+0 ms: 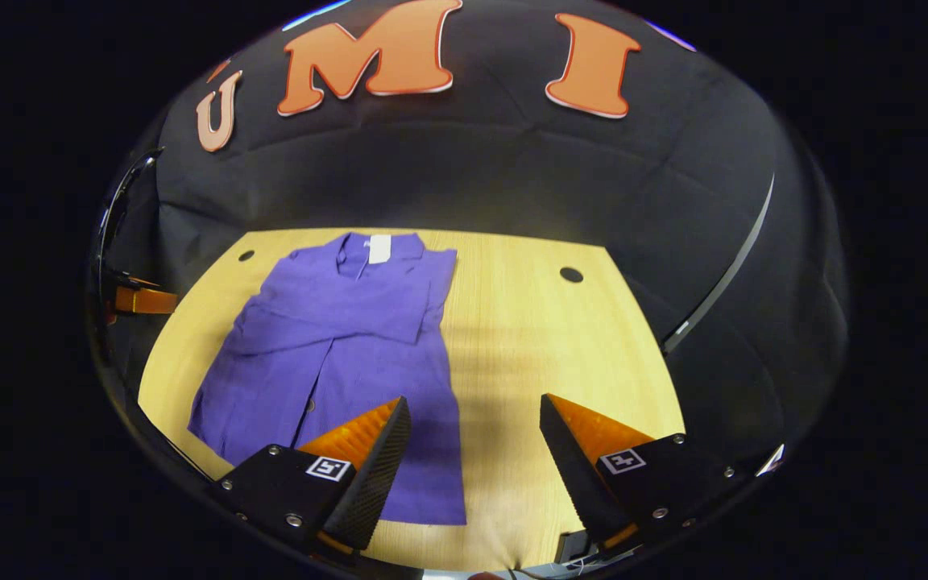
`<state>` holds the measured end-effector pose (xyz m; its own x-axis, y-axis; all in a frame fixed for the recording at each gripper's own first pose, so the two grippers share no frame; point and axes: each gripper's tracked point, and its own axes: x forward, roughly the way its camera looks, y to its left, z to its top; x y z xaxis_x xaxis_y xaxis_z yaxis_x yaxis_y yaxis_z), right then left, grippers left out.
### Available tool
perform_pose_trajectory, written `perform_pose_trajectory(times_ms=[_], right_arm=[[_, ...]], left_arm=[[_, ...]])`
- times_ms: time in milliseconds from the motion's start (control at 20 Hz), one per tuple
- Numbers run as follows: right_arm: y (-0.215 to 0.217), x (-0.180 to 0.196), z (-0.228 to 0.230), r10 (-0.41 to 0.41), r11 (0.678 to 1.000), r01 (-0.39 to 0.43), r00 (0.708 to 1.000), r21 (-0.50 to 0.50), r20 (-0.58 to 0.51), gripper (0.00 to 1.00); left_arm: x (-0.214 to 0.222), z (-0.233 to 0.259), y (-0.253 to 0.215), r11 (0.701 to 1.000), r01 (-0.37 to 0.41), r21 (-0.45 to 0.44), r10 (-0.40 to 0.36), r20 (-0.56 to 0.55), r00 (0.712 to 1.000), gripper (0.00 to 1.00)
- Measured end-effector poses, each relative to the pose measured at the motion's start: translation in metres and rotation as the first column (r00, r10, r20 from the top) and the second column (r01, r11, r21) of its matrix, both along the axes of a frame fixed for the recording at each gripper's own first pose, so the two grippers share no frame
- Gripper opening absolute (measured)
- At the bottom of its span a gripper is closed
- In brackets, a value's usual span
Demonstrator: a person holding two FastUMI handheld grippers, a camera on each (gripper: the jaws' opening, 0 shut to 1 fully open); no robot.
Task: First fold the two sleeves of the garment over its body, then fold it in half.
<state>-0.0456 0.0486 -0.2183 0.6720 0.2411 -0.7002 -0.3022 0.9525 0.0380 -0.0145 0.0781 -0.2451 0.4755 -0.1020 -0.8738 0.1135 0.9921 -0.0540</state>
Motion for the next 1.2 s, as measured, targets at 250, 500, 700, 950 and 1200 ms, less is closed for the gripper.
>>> perform_pose_trajectory(times_ms=[250, 500, 700, 950, 1200], right_arm=[[0.005, -0.032, -0.055, 0.021, 1.0, -0.02, 0.984, 0.003, -0.175, 0.97], [0.004, -0.055, -0.093, 0.03, 0.999, -0.036, 0.959, -0.016, -0.28, 0.97], [0.003, -0.082, -0.13, 0.037, 0.996, -0.064, 0.926, -0.058, -0.375, 0.97], [-0.001, -0.093, -0.145, 0.028, 0.992, -0.078, 0.898, -0.095, -0.44, 0.97], [0.007, -0.104, -0.155, 0.03, 0.993, -0.084, 0.857, -0.082, -0.515, 0.97]], left_arm=[[-0.045, -0.04, 0.007, 1.0, 0.004, 0.008, -0.003, -0.074, 0.997, 0.97], [-0.09, -0.078, 0.009, 1.0, -0.002, 0.014, 0.005, -0.174, 0.985, 0.94], [-0.118, -0.111, 0.011, 0.999, -0.002, 0.036, 0.011, -0.253, 0.967, 0.94], [-0.151, -0.144, 0.016, 1.0, -0.005, 0.029, 0.015, -0.357, 0.934, 0.94], [-0.162, -0.161, 0.019, 1.0, -0.022, 0.021, 0.029, -0.425, 0.905, 0.94]])
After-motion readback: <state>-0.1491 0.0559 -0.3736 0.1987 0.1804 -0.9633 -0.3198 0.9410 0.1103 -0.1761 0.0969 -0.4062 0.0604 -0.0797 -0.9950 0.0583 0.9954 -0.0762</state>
